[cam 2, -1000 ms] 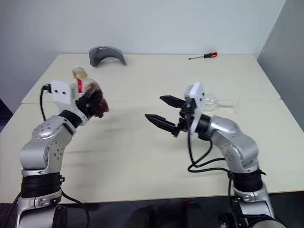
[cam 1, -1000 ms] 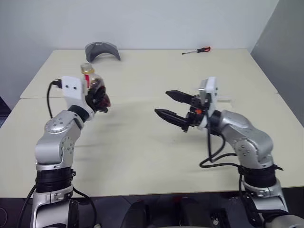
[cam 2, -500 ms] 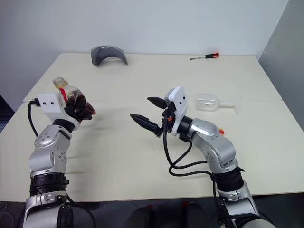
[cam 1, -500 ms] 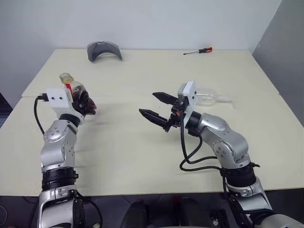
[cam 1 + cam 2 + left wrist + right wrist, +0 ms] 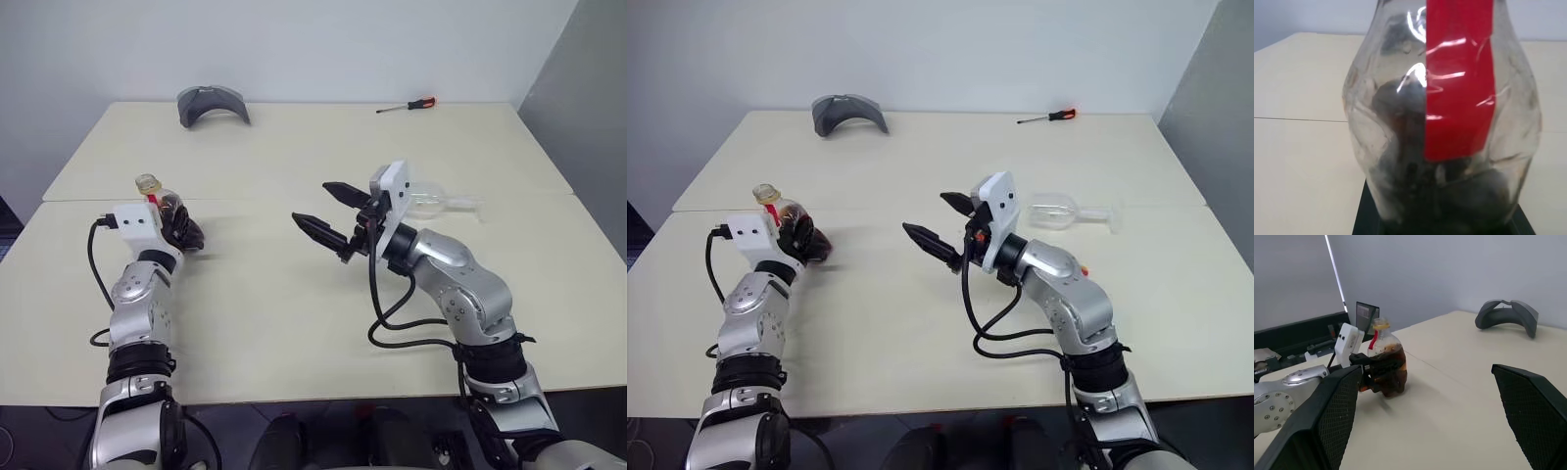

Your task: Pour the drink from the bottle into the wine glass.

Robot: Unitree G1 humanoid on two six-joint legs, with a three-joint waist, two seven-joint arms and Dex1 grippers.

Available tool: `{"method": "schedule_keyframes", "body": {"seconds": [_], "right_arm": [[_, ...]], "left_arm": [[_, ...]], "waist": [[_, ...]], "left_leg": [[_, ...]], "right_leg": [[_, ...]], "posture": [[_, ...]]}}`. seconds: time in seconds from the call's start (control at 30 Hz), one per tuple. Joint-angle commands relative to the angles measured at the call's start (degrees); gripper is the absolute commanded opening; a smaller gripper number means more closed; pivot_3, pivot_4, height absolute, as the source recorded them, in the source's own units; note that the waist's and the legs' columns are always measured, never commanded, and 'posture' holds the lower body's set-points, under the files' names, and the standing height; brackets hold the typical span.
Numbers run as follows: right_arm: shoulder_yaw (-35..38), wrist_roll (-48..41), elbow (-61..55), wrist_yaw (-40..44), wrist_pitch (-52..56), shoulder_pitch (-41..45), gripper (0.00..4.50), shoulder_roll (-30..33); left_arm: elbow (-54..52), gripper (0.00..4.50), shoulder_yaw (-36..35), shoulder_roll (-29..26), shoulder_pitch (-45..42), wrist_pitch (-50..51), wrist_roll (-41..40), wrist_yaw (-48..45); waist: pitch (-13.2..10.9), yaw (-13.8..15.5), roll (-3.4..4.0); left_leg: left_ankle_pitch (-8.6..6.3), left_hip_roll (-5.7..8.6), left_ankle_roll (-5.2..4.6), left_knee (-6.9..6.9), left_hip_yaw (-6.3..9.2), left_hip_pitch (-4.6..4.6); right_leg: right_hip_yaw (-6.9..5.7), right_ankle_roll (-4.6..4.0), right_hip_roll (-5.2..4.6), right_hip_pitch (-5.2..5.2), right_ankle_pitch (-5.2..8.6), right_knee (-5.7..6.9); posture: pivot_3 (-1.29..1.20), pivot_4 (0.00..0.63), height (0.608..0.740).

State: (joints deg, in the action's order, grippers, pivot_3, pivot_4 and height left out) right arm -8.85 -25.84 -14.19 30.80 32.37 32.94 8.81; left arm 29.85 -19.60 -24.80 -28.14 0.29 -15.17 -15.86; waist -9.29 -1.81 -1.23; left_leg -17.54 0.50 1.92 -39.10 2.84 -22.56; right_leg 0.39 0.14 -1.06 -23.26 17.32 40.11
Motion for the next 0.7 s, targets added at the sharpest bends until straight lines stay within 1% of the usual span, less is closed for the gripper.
{"method": "schedule_keyframes", "body": {"seconds": [0.03, 0.1, 0.13, 0.2, 0.37, 0.43, 0.5, 0.7], "right_arm": [[1.1, 0.3, -1.1, -0.5, -1.6, 1.3, 4.50, -0.1], [1.1, 0.4, -1.1, -0.4, -1.7, 1.2, 4.50, 0.1], [1.1, 0.3, -1.0, -0.4, -1.7, 1.2, 4.50, 0.2], [1.2, 0.3, -0.8, -0.4, -1.9, 1.3, 4.50, 0.3], [1.4, 0.5, -0.2, -0.5, -2.3, 1.4, 4.50, 0.4], [1.4, 0.5, -0.3, -0.2, -2.4, 1.3, 4.50, 0.5], [1.5, 0.4, -0.3, -0.1, -2.4, 1.3, 4.50, 0.5], [1.5, 0.3, 0.1, 0.2, -2.8, 0.8, 4.50, 0.7]], "left_arm": [[-0.5, 0.69, 0.2, -0.1, -1.3, -1.3, 0.2, -0.5], [-0.9, 1.44, 0.6, 0.0, -1.2, -0.7, -0.4, -1.7], [-1.0, 1.69, 0.7, 0.0, -1.2, -0.6, -0.5, -2.0], [-1.4, 2.41, 0.4, 0.2, -1.1, -0.3, -0.9, -2.2], [-3.2, 3.98, 0.1, 0.4, -0.4, 0.5, -0.9, -1.3], [-5.3, 4.47, -0.1, 0.7, 0.9, 1.3, -1.1, -0.7], [-8.1, 4.47, -0.3, 1.0, 2.6, 2.5, -1.4, 0.1], [-21.3, 4.47, -0.5, 1.8, 10.5, 9.2, -2.8, 1.8]], "waist": [[0.0, 0.0, 0.00], [0.0, 0.0, 0.00], [0.0, 0.0, 0.00], [0.0, 0.0, 0.00], [0.0, 0.0, -0.01], [0.0, 0.0, -0.01], [0.0, 0.0, 0.00], [0.0, -0.1, 0.00]], "left_leg": [[0.00, 0.00, 0.00, 0.00, 0.00, 0.00], [0.00, 0.00, 0.00, 0.00, 0.00, 0.00], [0.00, 0.00, 0.00, 0.00, 0.00, 0.00], [0.00, 0.00, 0.00, 0.00, 0.00, 0.00], [0.00, 0.00, 0.00, 0.00, 0.00, 0.00], [0.00, 0.00, 0.00, 0.00, 0.00, 0.00], [0.00, 0.00, 0.00, 0.00, -0.01, 0.00], [0.00, -0.01, 0.00, 0.02, 0.00, 0.01]], "right_leg": [[0.00, 0.00, 0.00, 0.00, 0.00, 0.00], [0.00, 0.00, 0.00, 0.00, 0.00, 0.00], [0.00, 0.00, 0.00, 0.00, 0.00, 0.00], [0.00, 0.00, 0.00, 0.00, 0.00, 0.00], [0.00, 0.00, 0.00, 0.00, 0.00, 0.00], [0.01, 0.00, 0.00, 0.00, 0.00, 0.00], [0.02, 0.00, 0.00, 0.00, 0.00, 0.00], [0.04, 0.00, 0.00, -0.01, 0.00, 0.01]], "posture": [[0.00, 0.150, 0.740], [0.00, 0.150, 0.740], [0.00, 0.150, 0.740], [0.00, 0.150, 0.740], [0.00, 0.150, 0.740], [0.00, 0.150, 0.740], [0.00, 0.150, 0.740], [0.00, 0.150, 0.740]]}}
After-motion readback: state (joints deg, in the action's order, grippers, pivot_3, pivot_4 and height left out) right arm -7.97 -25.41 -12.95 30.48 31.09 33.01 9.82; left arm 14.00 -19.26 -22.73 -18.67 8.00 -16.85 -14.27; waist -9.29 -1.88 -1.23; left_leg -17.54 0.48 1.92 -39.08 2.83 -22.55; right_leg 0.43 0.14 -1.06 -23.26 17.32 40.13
